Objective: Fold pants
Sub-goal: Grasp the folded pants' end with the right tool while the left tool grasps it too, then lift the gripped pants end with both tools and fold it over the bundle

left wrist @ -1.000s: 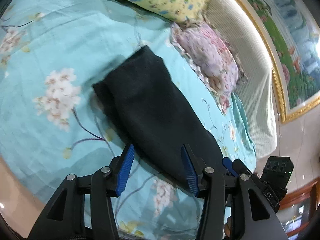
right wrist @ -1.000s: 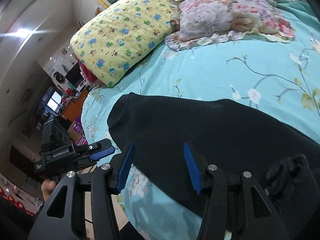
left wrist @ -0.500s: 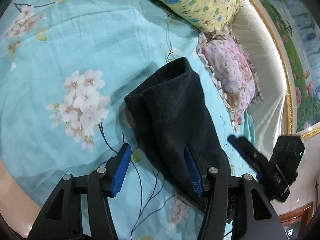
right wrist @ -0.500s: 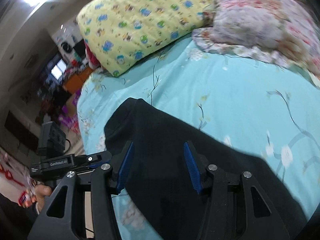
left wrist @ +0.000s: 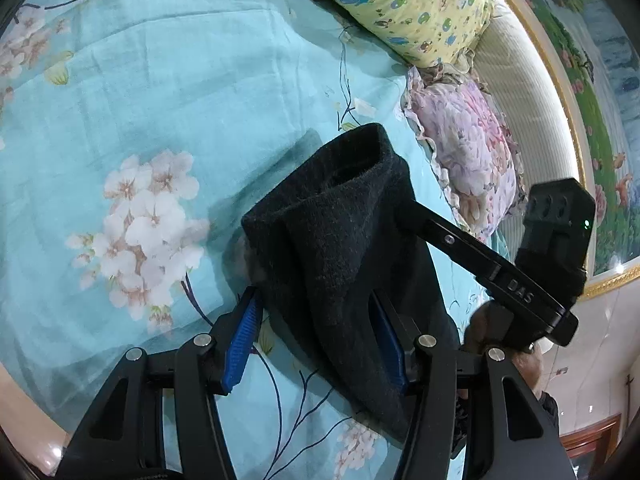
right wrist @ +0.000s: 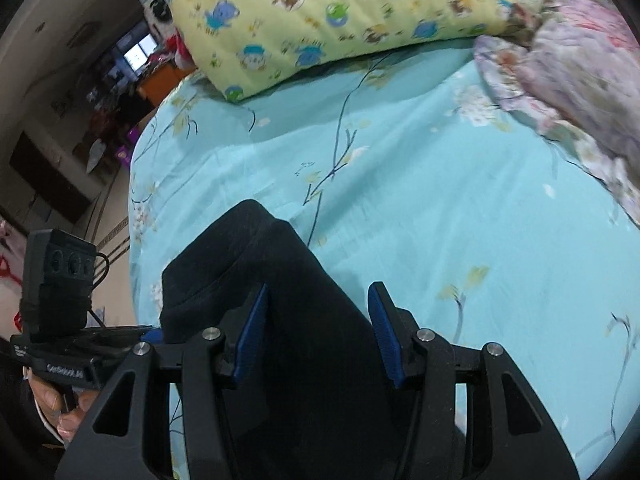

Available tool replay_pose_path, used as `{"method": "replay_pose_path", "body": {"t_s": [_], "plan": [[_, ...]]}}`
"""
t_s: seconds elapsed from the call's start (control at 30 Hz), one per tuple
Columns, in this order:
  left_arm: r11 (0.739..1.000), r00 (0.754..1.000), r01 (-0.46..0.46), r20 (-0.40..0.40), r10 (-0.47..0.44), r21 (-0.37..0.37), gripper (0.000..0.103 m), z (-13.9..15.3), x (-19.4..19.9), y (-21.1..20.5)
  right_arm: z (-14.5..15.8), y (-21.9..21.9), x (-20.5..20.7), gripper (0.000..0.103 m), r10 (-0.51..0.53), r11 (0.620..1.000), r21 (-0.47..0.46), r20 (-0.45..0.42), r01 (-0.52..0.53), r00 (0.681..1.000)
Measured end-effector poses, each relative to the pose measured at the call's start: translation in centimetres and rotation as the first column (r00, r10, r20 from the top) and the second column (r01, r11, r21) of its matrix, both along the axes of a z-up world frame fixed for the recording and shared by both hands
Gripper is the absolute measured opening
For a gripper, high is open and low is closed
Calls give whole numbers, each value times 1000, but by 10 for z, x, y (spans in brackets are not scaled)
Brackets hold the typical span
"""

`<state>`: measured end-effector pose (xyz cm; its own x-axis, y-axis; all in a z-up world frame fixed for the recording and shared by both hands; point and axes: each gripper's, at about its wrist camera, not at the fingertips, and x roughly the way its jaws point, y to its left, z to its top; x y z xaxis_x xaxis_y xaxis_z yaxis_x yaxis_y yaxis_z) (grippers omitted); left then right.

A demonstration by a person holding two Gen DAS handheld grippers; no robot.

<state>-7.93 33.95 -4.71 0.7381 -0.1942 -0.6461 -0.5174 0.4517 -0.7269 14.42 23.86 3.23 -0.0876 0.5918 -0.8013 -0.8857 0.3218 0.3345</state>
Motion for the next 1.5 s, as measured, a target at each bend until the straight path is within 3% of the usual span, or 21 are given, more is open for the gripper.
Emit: {"method": "replay_pose_path", "body": {"t_s": [0.13,0.23,0.43,0.6,0.93,1.5], "plan": [[1000,1000,-13,3,12,4,55,-2,1,2,-7,18,-4,53,62,998,-13,6,-62,998],[999,999,-36,-9,36,16,47,-3,3,3,-12,30,-9,52,104,994,-40,6,-104,995],[998,999,-29,-32,31,53,28,1,5,2,-13,24,-12,28,103,995,-6,1,-103,995],[992,1000,-14,-19,17,127,20,20,7,-9,-5,8,-9,23,70,997,45,-44,-68,997],[966,996,48,57,-65,253,19,78,10,-41,38,-36,-8,22,-4,986,163,-62,14,998],[874,951,220,105,-291,433,18,146,29,-144,79,-154,-6,20,-181,933,299,-83,198,980]]}}
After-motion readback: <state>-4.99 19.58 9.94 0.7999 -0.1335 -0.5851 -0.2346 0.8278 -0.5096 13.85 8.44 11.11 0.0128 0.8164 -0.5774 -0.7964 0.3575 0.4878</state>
